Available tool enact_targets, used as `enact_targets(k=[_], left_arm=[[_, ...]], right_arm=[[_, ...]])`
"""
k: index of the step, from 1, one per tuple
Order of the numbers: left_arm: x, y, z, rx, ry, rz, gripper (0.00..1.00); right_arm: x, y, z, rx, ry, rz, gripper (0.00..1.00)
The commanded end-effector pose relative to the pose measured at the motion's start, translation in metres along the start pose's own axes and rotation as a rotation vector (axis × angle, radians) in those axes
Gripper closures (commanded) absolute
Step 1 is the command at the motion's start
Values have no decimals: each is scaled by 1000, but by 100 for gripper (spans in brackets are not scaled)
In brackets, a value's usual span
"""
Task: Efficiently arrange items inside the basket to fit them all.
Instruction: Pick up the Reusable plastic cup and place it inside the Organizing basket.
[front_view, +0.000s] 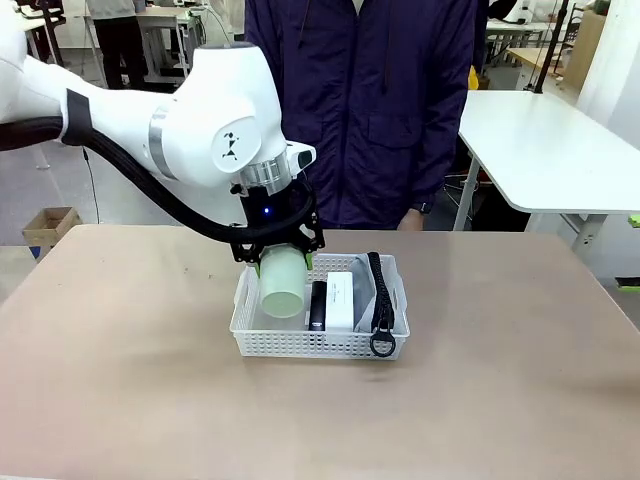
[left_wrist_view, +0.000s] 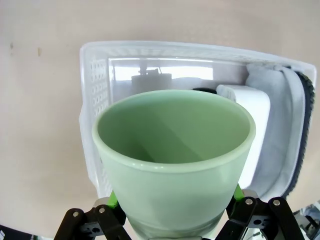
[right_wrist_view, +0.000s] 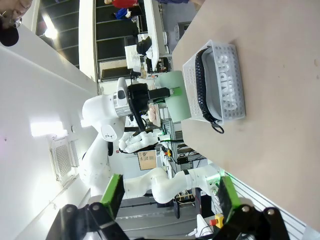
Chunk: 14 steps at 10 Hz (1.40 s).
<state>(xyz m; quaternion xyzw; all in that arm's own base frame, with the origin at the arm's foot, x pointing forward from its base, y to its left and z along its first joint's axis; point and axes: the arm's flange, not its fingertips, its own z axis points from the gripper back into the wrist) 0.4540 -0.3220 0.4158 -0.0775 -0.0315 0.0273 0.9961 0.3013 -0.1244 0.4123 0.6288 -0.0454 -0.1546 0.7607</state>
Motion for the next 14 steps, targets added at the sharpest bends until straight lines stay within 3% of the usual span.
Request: enact_targets(k=[1,2,14], left_arm=[[9,-4,-18,49,-23,43,12],[12,-3,-26,55,-51,60,12],[26,-4,-82,176,14,-5,12]], right_arm=[[-1,4,1,12,-3,-7,0],[-1,4,1,12,-3,-7,0],[-1,4,1,12,-3,-7,0]])
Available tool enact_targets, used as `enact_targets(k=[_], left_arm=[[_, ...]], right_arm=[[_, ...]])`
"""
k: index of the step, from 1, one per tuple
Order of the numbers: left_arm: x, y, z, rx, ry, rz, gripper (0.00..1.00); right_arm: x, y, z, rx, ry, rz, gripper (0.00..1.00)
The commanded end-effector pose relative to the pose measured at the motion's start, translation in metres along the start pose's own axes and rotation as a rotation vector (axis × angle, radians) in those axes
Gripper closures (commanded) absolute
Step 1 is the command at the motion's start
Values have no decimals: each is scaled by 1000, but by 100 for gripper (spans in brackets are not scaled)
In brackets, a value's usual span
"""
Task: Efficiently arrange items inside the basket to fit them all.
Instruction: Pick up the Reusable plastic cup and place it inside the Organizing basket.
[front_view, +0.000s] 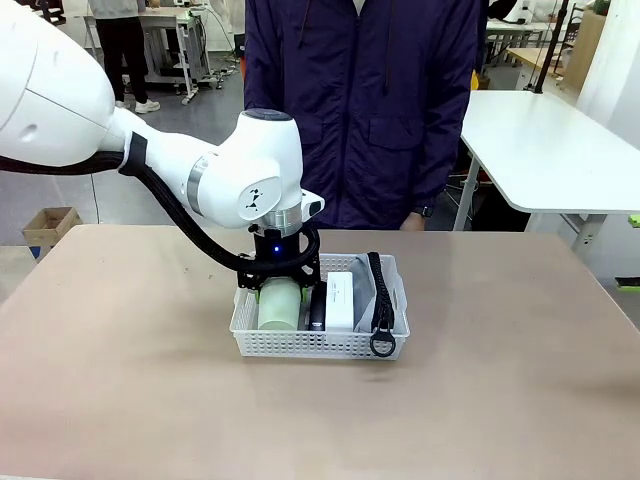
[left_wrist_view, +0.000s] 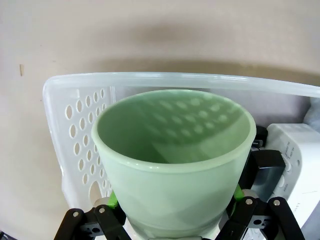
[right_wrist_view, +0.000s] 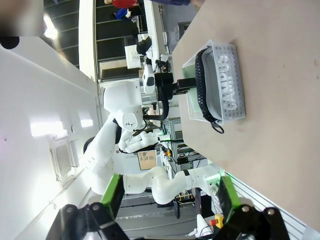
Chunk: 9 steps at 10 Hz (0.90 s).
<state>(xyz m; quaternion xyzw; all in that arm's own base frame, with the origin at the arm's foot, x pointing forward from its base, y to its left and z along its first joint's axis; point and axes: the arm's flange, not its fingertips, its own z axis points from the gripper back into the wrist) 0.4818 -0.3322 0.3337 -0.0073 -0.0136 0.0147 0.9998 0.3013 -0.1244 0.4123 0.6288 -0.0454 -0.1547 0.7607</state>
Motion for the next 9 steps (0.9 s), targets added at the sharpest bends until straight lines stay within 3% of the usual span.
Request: enact_targets(k=[1,2,3,9], left_arm=[[4,-4,3,37,-17,22,12],[4,-5,2,41,-17,22,12],[4,-4,1,40,-12,23,0],[4,-3,4,43,-19,24,0]], right_arm=[[-1,4,1,12,-3,-7,0],[-1,4,1,12,-3,-7,0],[-1,4,1,12,-3,-7,0],[-1,4,1,12,-3,-7,0]])
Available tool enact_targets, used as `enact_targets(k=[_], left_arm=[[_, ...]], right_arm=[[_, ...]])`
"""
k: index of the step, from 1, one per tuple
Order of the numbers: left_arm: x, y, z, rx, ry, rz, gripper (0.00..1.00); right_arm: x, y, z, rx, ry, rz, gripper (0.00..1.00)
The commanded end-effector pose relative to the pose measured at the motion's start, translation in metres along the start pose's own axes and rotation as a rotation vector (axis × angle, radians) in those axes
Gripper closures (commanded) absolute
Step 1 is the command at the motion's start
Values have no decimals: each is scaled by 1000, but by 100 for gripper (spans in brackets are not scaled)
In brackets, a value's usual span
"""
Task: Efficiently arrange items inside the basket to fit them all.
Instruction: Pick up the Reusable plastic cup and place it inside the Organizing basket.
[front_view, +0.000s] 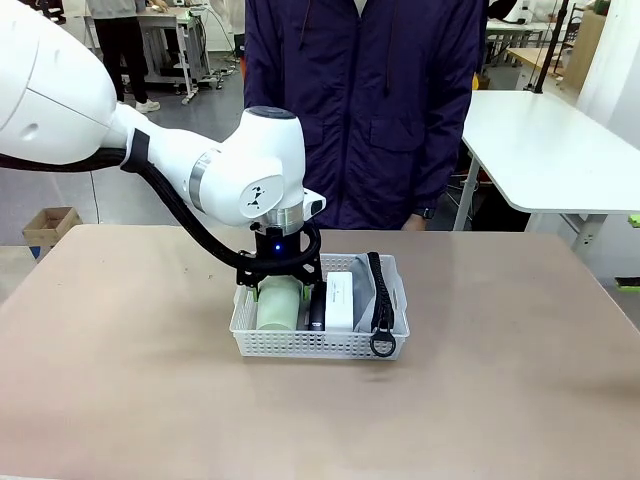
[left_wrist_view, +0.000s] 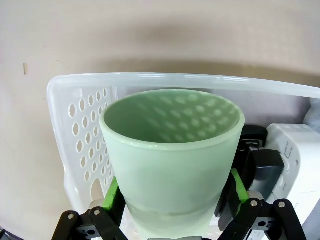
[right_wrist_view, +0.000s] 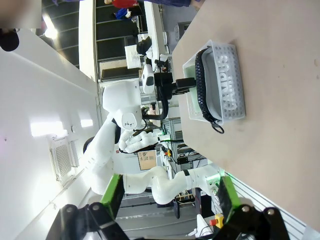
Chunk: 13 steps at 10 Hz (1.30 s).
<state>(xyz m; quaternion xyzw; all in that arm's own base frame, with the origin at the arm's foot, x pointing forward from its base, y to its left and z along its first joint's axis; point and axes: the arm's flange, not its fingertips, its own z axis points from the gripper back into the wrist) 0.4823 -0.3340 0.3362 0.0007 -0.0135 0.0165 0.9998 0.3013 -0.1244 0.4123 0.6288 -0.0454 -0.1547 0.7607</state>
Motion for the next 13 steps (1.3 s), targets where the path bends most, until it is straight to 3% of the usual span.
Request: enact_targets(k=[1,3,5,8,10,11,13], left_arm=[[3,1,4,18,-20,17,0],[-8,10,27,-22,-17,-27,0],[-38,36,76,-109,-57,-81,0],[-63,137,133,-332,37,-236,0],[-67,234,141,-587,99,-341,0],[-73,292,137,-802,80,-369,0],[-89,382,114,-1220,-89,-295,0]], right_arm=[[-1,4,1,12,-3,-7,0],[-1,4,1,12,-3,-7,0],[-1,4,1,12,-3,-7,0],[-1,4,1,12,-3,-7,0],[-1,4,1,12,-3,-7,0],[-1,4,1,12,-3,-7,0],[-1,4,1,12,-3,-7,0]])
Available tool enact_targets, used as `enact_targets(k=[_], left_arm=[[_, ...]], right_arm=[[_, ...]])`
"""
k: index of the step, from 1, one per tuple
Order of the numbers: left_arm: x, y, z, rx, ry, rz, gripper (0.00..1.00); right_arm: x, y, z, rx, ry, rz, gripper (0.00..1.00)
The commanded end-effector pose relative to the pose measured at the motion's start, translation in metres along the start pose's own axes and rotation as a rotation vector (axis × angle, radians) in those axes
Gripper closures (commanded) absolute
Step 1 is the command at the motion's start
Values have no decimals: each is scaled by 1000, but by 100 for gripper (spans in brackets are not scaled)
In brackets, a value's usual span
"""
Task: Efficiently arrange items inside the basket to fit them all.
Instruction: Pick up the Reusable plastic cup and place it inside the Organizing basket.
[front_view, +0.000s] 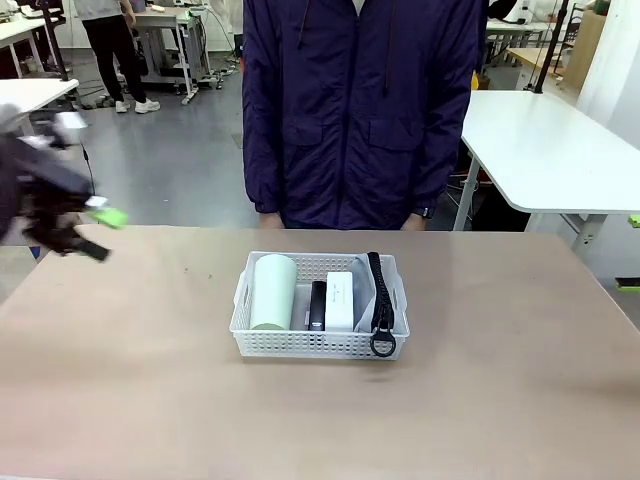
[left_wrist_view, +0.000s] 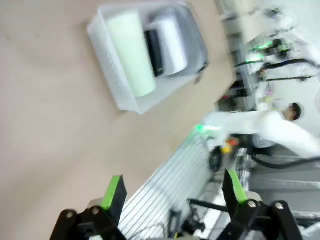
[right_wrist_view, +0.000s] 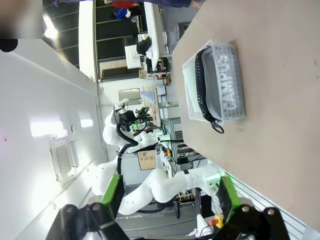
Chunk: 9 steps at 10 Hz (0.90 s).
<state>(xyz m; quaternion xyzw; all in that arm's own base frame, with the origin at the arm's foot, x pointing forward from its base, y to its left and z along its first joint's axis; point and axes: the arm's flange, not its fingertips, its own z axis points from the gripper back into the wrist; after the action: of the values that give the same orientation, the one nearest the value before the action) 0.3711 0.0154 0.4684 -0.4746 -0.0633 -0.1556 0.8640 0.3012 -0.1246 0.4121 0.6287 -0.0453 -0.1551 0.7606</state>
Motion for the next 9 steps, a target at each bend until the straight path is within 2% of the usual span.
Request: enact_targets(k=[1,2,4,5,9], left_arm=[[-24,62,28,-384,-159,54,0],[-41,93,37,-527,-288,119,0],[-58,123,40,-705,-369,174,0],[-67,91,54,-433,-267,106,0],[-67,91,54,-433,-267,106,0]], right_arm=[[-1,4,1,12,-3,-6,0],[-1,4,1,12,-3,-6,0],[-1,4,1,12,-3,-6,0],[-1,4,1,12,-3,-6,0],[-1,4,1,12,-3,-6,0]])
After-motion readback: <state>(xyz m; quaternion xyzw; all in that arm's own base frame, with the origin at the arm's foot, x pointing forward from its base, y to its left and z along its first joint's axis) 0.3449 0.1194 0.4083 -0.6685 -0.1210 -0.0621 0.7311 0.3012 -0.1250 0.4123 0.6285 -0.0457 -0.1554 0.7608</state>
